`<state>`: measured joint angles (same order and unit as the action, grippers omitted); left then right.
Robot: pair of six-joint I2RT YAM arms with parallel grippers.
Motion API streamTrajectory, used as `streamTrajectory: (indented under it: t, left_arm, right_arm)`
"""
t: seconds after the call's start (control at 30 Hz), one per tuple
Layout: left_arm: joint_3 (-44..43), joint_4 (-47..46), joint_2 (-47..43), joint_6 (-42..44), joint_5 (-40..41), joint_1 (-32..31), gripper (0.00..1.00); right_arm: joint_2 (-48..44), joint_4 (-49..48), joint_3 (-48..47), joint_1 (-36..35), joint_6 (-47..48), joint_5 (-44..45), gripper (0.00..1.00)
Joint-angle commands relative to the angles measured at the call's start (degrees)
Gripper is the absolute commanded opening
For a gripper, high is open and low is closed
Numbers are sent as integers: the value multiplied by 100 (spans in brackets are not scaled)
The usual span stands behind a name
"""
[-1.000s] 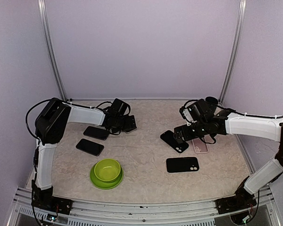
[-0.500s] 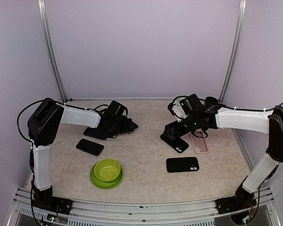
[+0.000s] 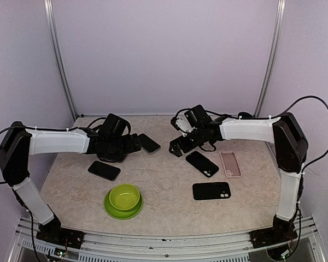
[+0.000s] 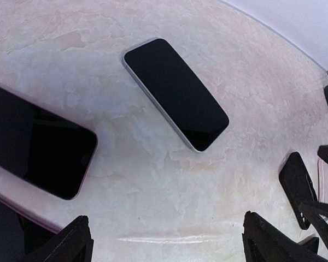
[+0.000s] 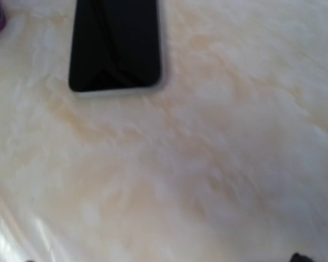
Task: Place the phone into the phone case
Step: Move the phone to the center of the board.
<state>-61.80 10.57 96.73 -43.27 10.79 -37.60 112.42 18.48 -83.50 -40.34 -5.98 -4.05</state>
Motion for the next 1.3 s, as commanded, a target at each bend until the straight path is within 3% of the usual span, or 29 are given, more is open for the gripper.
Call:
streamTrajectory:
  t: [0.0,0.47,1.27]
  left_arm:
    - [338,260,-485,-59,321,-151,93]
    - [1212,417,-1730,-255,503,-281,93]
    - [1450,768,-2428,-541,762,-476,93]
  right_arm:
    - [619,71,-722,-154,135,-148,100]
    - [1986,-77,-2137,-297,97,-439,100]
    - [3390,126,-3695,-349,263,-206,100]
